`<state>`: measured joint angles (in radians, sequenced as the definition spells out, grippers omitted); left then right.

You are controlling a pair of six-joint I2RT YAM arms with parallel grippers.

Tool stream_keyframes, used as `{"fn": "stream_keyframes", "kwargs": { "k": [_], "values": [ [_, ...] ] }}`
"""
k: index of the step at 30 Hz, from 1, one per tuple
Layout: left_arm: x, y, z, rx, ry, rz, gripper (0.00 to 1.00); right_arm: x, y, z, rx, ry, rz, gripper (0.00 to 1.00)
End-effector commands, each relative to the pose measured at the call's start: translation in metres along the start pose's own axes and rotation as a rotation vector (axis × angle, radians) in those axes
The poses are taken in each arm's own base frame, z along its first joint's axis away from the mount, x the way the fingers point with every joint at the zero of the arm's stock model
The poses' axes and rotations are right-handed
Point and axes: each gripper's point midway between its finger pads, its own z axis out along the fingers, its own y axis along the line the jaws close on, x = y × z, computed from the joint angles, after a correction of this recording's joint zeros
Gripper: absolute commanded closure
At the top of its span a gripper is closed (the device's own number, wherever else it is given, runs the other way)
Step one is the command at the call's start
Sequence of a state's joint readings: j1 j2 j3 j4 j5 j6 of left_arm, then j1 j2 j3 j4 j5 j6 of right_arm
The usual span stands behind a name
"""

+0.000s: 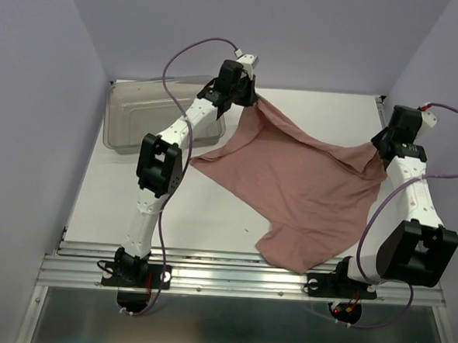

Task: Roll the t-shirts
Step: Flatten out the T-shirt at the center of the board.

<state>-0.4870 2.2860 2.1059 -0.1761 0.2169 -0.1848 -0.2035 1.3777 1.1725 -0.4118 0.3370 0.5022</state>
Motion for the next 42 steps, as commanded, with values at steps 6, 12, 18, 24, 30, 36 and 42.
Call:
{"fn": "stream_keyframes", "kwargs": {
  "k": [6,12,18,24,30,36,42],
  "values": [
    [-0.097,-0.031,-0.025,0.119,-0.206,-0.013,1.00,-0.095,0.018,-0.033,-0.020,-0.220,0.103,0.99],
    [-0.151,-0.059,-0.096,0.160,-0.329,0.022,1.00,-0.156,0.021,-0.110,-0.100,-0.372,0.137,0.99],
    [-0.209,-0.091,-0.199,0.185,-0.502,0.077,1.00,-0.231,0.013,-0.233,-0.211,-0.608,0.172,0.99],
    [-0.252,-0.123,-0.319,0.220,-0.708,0.149,1.00,-0.276,-0.005,-0.361,-0.339,-0.830,0.187,0.99],
    [-0.278,-0.140,-0.416,0.214,-0.876,0.173,1.00,-0.292,-0.029,-0.452,-0.418,-1.014,0.203,0.99],
    [-0.283,-0.150,-0.487,0.222,-1.003,0.178,1.00,-0.291,-0.052,-0.524,-0.502,-1.150,0.244,0.99],
    [-0.275,-0.152,-0.532,0.206,-1.069,0.185,1.00,-0.286,-0.068,-0.550,-0.524,-1.201,0.289,0.99]
  ]
}}
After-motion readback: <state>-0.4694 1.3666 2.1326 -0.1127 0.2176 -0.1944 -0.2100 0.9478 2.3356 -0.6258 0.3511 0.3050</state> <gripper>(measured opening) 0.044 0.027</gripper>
